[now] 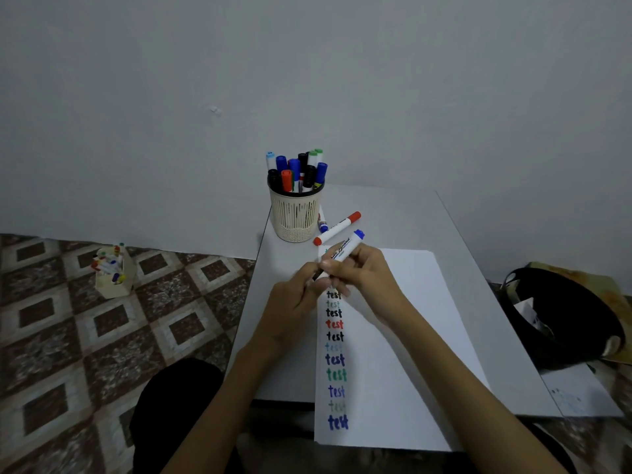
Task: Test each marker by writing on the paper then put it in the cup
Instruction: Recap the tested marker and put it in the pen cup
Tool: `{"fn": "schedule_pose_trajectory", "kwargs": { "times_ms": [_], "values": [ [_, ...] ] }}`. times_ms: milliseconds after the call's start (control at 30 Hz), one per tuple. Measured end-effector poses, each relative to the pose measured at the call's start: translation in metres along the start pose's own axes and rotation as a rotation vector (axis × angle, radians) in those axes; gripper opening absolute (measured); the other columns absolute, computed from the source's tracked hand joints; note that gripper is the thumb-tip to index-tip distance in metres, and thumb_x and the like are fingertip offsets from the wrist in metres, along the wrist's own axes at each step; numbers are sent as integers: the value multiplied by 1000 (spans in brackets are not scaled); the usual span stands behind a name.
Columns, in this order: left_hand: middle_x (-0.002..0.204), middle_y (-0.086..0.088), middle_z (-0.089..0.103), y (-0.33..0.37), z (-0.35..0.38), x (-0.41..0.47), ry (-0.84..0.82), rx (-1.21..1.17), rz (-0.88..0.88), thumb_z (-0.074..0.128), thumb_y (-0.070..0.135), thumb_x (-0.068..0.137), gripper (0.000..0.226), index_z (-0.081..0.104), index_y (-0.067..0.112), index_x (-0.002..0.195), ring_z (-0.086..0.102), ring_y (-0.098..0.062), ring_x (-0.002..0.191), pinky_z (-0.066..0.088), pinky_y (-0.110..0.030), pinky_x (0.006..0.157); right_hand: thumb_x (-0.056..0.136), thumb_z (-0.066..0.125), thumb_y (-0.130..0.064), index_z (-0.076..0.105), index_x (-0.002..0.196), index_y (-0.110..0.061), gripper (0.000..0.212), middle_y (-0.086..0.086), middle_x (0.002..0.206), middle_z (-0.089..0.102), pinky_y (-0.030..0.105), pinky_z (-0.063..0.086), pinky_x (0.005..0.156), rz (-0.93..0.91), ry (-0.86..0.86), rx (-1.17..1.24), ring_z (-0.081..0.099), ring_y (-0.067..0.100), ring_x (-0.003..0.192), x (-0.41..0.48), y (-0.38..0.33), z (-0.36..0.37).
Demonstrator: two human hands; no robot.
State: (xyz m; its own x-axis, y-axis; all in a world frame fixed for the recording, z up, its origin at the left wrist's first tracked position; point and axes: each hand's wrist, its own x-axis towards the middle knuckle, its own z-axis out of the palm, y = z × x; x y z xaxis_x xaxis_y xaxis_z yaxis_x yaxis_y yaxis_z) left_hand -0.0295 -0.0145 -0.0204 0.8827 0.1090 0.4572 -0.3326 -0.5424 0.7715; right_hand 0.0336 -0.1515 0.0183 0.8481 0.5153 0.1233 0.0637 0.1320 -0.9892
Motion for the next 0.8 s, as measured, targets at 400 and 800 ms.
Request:
{"fn": "schedule_pose_trajectory", "kwargs": {
  "times_ms": [400,800],
  "values": [
    [117,-1,55,-22,13,1,-115,399,23,45,28,86,37,55,17,119,48,-18,105,34,-30,90,89,59,1,52,83,-7,13,11,78,69,26,56,56,-25,388,294,71,25,71,40,-3,-52],
    [115,4,55,-24,12,1,-120,394,17,46,28,87,27,61,18,106,46,-12,105,28,-23,84,79,61,12,39,67,-11,33,8,55,42,22,39,41,73,346,-90,42,12,40,70,22,-46]
  ]
}}
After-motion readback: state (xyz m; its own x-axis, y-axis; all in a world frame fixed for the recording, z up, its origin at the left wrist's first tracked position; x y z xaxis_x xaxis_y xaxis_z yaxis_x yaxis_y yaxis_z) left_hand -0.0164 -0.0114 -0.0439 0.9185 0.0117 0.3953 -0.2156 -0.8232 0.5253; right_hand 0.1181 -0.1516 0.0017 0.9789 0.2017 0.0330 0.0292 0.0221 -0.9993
